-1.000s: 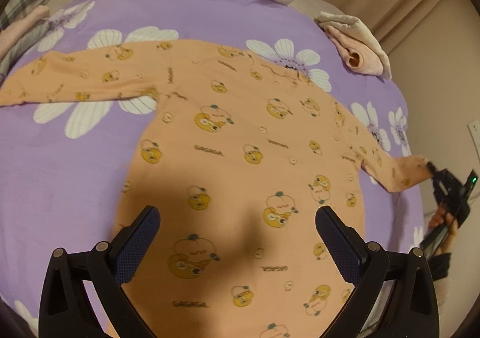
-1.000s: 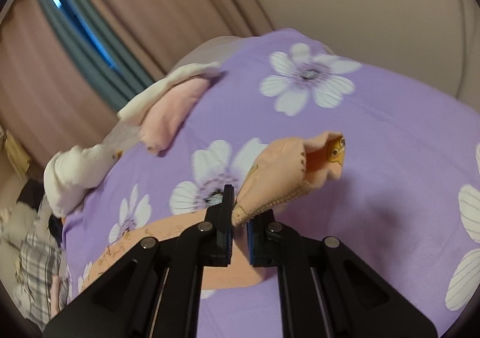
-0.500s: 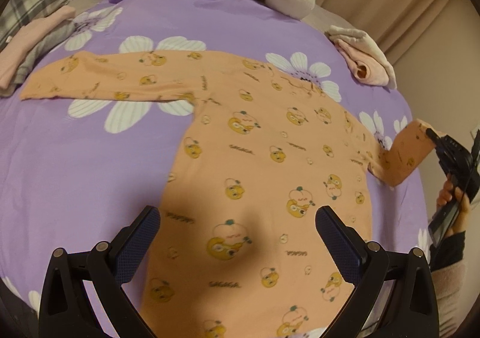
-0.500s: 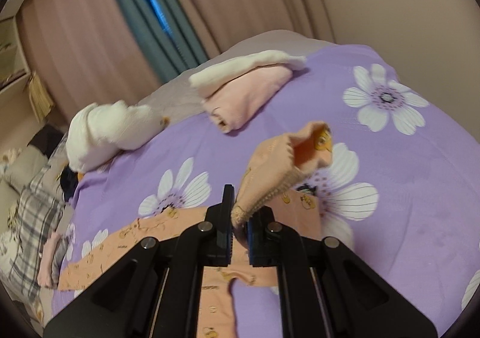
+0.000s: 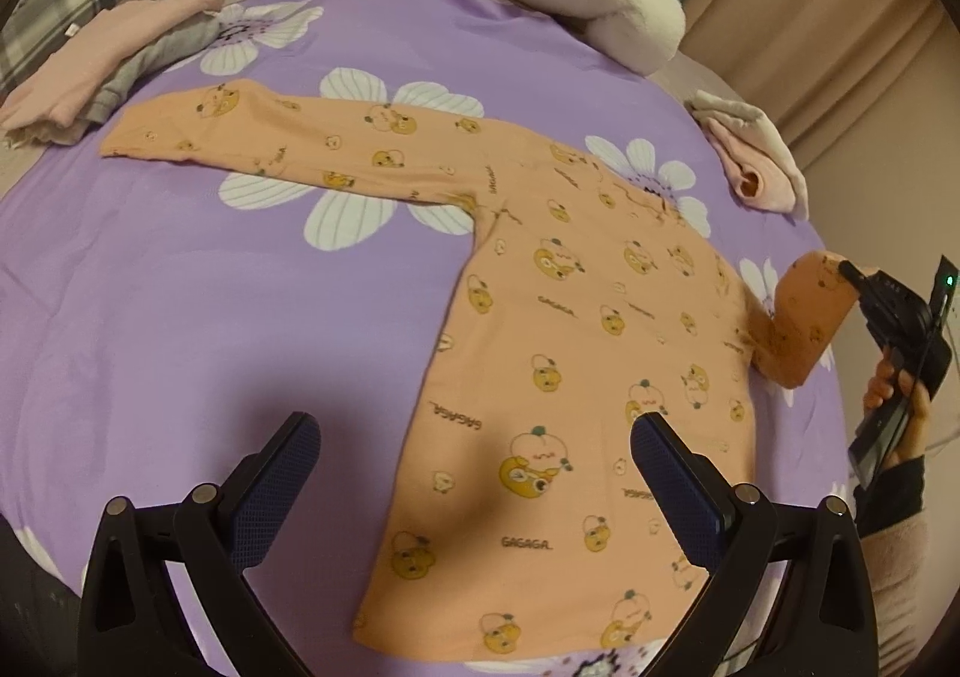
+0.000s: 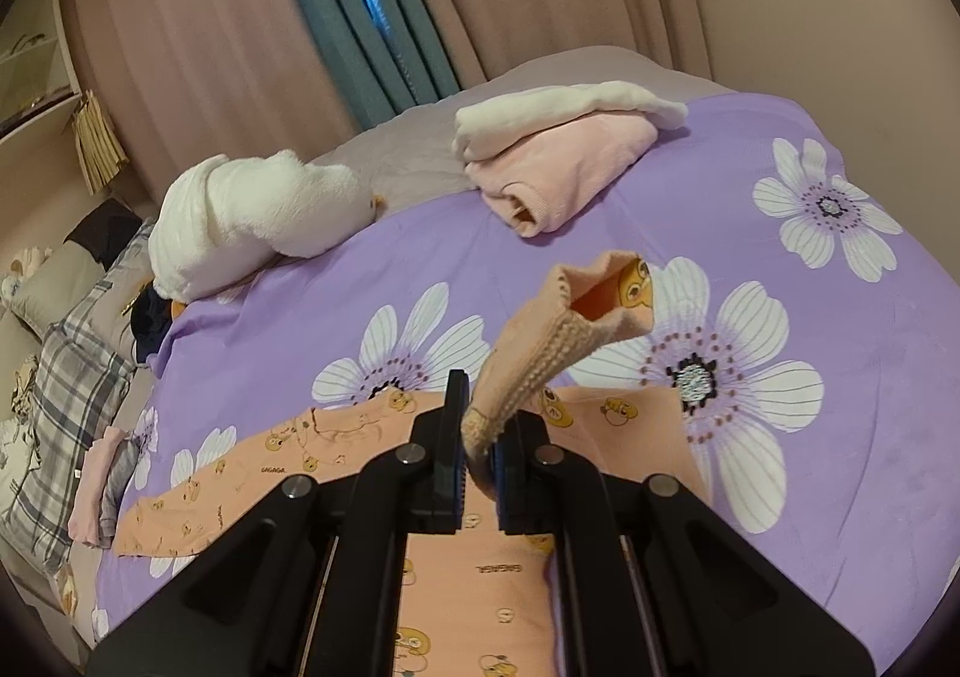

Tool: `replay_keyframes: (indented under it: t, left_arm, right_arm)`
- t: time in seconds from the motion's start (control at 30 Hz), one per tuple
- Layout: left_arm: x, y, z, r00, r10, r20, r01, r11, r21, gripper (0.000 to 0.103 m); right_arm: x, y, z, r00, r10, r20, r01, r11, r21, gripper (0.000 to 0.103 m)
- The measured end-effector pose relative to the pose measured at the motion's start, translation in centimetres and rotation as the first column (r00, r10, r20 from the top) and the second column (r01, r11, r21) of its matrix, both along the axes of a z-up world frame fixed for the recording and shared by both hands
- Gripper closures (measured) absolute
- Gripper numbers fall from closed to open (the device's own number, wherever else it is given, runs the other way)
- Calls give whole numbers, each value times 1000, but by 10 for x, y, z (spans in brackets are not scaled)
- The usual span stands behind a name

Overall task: Fold small clothes
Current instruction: 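Lift the held sleeve and fold it across the shirt body with the right gripper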

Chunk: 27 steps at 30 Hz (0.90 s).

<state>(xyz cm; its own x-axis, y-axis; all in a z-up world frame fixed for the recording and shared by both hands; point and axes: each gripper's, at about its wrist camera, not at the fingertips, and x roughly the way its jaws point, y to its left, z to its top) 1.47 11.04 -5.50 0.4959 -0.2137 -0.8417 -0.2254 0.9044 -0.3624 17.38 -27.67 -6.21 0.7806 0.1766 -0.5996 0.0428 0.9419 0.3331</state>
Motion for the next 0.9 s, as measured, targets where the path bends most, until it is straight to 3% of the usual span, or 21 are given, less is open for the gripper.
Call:
replay_keyframes:
  t: [0.9]
  left_arm:
    - [0, 33, -9, 999, 39, -6, -39, 999, -32, 1]
  right_arm:
    - [19, 116, -4, 987, 158, -33, -161, 979, -126, 96]
